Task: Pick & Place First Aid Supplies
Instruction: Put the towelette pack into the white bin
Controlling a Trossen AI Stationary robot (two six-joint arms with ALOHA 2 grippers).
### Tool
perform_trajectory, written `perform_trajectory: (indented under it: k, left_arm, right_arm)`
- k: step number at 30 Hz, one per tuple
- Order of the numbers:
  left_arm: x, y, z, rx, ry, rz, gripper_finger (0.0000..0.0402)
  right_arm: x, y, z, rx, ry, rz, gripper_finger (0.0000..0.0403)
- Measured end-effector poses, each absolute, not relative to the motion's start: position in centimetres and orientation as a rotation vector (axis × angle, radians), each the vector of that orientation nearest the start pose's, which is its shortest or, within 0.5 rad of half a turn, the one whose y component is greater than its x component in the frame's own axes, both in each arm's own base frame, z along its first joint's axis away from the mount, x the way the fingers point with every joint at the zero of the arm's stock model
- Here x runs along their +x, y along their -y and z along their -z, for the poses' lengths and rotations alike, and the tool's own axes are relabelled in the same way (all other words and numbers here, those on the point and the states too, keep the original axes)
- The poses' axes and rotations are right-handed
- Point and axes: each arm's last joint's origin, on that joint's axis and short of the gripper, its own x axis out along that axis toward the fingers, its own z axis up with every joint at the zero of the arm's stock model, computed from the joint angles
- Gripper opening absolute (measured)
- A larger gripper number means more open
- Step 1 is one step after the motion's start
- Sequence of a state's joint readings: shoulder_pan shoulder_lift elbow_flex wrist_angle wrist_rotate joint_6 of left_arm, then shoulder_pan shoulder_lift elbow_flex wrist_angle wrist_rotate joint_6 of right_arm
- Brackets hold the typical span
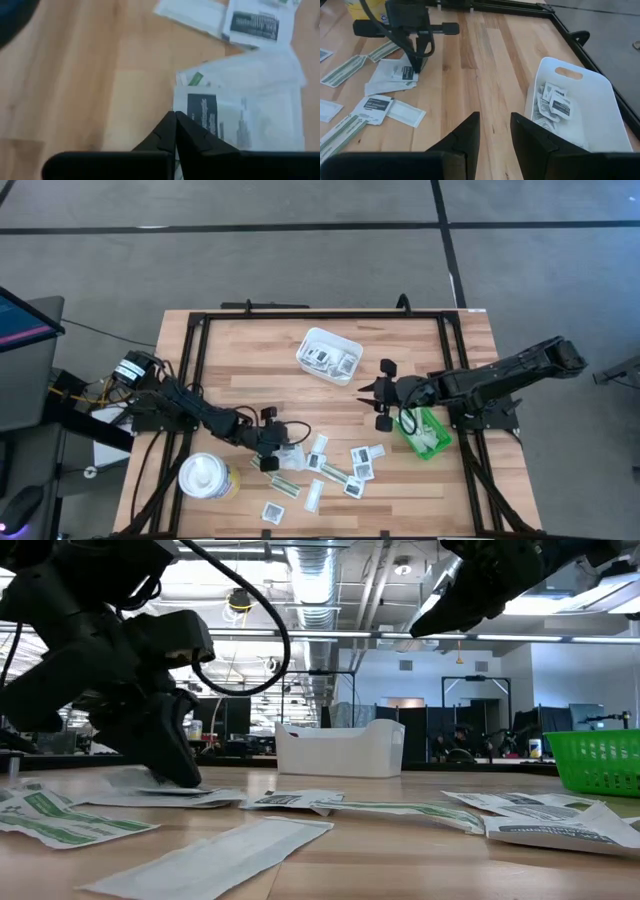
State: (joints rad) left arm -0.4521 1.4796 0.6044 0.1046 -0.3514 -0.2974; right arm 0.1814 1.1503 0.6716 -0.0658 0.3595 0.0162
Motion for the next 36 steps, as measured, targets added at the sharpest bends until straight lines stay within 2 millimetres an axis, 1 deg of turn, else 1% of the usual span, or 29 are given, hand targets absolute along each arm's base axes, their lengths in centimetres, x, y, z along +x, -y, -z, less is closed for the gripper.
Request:
perform_trajectory:
  k: [5,10,14,21,25,28,31,36]
  left_arm:
    - [24.3,10.9,-16.4,-0.029,-0.651,-0.004,0.0006]
    - [24.0,11.2,-17.9,-0.064,-0.573,0.022,0.0022]
    - [23.7,11.8,-18.2,-0.059,-0.557,0.041,0.0046]
    - [23.8,11.7,-18.2,-0.081,-0.549,0.017,0.0071]
    - [24.0,11.9,-17.5,-0.101,-0.576,0.005,0.0094]
    - [24.4,11.8,-16.3,-0.129,-0.617,-0.026,0.012]
    - [24.6,11.8,-15.1,-0.113,-0.654,-0.05,0.0147]
    - [24.8,11.9,-14.5,-0.124,-0.665,-0.069,0.0177]
  right_arm:
    - [23.7,-3.0,-23.6,-0.094,-0.523,0.201,0.0102]
    - [23.6,-3.1,-23.5,-0.082,-0.524,0.198,0.0102]
    - [23.6,-3.4,-23.5,-0.086,-0.524,0.188,0.0102]
    - [23.6,-3.3,-23.6,-0.089,-0.523,0.189,0.0102]
    - [23.6,-3.3,-23.6,-0.103,-0.523,0.185,0.0102]
    - [23.6,-3.3,-23.6,-0.108,-0.522,0.184,0.0102]
    - [23.6,-3.3,-23.6,-0.142,-0.525,0.175,0.0102]
    - [23.8,-3.1,-23.8,-0.146,-0.5,0.182,0.0102]
